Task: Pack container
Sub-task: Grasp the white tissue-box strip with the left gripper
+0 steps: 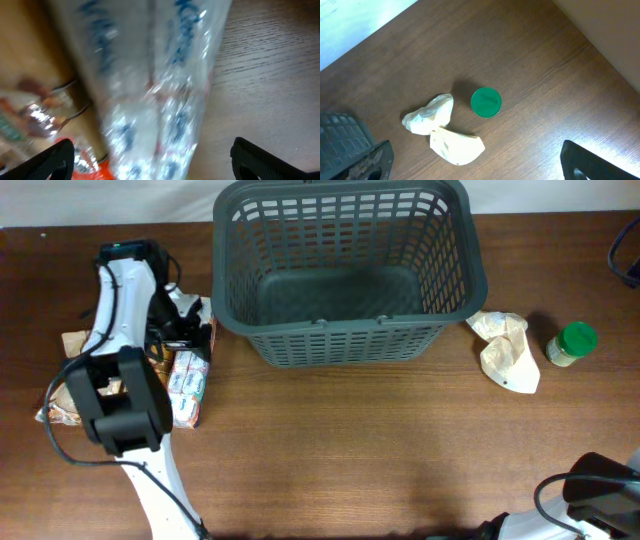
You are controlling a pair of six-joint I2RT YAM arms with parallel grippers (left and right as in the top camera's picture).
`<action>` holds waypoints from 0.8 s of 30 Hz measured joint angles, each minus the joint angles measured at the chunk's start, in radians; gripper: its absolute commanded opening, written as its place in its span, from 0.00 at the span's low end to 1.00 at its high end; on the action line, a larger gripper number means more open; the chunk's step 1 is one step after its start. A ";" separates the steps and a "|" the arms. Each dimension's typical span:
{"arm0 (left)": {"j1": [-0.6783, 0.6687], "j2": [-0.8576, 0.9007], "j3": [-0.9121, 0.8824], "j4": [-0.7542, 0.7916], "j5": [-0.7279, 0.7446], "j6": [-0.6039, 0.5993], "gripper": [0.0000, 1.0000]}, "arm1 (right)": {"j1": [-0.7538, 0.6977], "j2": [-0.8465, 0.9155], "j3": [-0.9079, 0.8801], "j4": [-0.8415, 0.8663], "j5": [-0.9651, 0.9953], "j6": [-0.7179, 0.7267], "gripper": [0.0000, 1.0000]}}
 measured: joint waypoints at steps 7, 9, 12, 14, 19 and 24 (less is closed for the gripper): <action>-0.047 0.074 0.000 0.032 -0.034 0.020 0.84 | 0.000 0.000 0.000 0.000 0.000 0.000 0.99; -0.047 0.091 0.000 0.042 -0.069 0.026 0.57 | 0.000 0.000 0.000 0.000 0.000 0.000 0.99; -0.045 0.092 0.000 0.059 -0.105 0.030 0.02 | 0.000 0.000 0.000 0.000 0.000 0.000 0.99; -0.045 0.092 0.002 0.061 -0.110 0.022 0.02 | 0.000 0.000 0.000 0.000 0.000 0.000 0.99; -0.045 0.107 0.044 -0.002 -0.100 -0.027 0.02 | 0.000 0.000 0.000 0.000 0.000 0.000 0.99; -0.045 0.137 0.309 -0.146 -0.074 -0.043 0.02 | 0.000 0.000 0.000 0.000 0.000 0.000 0.99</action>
